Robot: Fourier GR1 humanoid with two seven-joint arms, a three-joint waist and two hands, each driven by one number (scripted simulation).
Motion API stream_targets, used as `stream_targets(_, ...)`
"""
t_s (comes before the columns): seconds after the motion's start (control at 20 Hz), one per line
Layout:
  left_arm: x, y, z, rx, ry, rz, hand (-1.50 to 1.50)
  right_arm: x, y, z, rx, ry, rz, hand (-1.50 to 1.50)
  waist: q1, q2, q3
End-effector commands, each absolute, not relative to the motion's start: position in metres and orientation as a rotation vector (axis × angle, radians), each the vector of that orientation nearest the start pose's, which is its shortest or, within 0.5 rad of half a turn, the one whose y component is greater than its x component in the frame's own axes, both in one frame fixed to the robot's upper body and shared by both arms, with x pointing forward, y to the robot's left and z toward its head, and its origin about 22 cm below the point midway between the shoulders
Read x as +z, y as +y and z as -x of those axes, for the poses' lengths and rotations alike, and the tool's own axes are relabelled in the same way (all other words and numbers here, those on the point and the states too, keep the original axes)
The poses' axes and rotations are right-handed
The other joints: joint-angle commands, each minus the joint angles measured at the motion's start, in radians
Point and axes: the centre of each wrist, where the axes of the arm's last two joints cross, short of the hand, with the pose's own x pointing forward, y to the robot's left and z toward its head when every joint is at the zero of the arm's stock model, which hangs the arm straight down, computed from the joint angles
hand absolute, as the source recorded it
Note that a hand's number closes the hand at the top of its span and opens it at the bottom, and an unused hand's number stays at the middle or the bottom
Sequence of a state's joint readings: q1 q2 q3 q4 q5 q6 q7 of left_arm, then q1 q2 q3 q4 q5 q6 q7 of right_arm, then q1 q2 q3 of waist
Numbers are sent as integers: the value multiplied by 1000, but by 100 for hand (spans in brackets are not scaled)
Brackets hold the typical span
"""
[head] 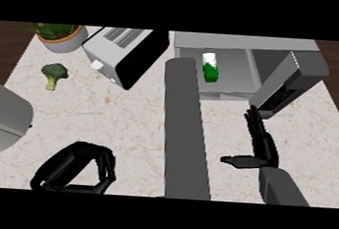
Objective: Pick up the milk, place it into the microwave and close the microwave
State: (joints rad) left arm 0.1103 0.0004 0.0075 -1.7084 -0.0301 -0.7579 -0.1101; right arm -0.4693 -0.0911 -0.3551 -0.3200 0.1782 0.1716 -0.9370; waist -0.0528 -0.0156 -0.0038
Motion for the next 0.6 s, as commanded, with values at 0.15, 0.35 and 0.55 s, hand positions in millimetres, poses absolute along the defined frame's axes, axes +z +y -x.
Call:
stream_targets(0.15, 0, 219, -241, -704, -1578, 526, 150, -168, -324, -197, -3, -1702, -5, -150, -25, 1, -2)
stream_targets(0.35, -6, 179, -245, -792, -1615, 526, 150, -160, -335, -177, -35, -1731, -22, -150, -9, 4, -2)
stream_targets(0.55, -17, 165, -257, -796, -1599, 559, 150, -154, -358, -123, -50, -1746, -12, -150, -1, 10, -1)
